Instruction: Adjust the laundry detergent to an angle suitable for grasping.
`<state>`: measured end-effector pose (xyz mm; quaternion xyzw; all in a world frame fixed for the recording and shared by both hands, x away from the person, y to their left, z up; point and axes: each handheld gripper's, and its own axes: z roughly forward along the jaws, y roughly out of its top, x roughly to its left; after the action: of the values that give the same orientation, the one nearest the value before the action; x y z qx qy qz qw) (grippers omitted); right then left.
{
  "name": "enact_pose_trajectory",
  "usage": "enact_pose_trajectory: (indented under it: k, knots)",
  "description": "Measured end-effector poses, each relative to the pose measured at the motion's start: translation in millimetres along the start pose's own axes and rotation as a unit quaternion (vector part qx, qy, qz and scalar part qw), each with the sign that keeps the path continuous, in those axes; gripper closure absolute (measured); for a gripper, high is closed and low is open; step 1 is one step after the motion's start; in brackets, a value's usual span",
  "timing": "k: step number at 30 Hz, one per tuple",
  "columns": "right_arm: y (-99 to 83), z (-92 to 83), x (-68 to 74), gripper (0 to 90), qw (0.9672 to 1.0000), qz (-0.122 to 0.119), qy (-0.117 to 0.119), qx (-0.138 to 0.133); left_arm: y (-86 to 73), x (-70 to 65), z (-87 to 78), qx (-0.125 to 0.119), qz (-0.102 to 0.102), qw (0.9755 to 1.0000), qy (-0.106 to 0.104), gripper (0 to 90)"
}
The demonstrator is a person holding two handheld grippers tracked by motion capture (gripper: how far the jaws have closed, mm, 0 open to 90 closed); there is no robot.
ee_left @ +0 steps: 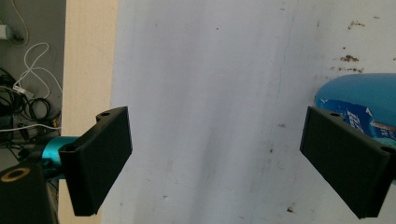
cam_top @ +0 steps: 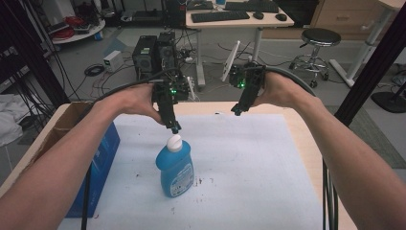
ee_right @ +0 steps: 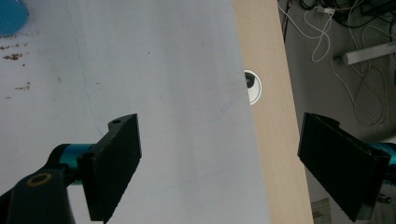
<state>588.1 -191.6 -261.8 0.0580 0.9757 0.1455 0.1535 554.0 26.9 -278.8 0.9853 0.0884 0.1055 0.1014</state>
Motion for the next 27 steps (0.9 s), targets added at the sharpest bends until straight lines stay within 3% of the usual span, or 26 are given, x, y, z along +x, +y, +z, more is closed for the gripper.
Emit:
enact_pose_trajectory:
  k: [27]
  knots:
    - [0.5,-7.2,8.1,12.6,0.9999,-0.008,-0.006,0.011,-3.6,-0.6,-9.8,-0.002,-0.010,0.9999,0.007,9.2]
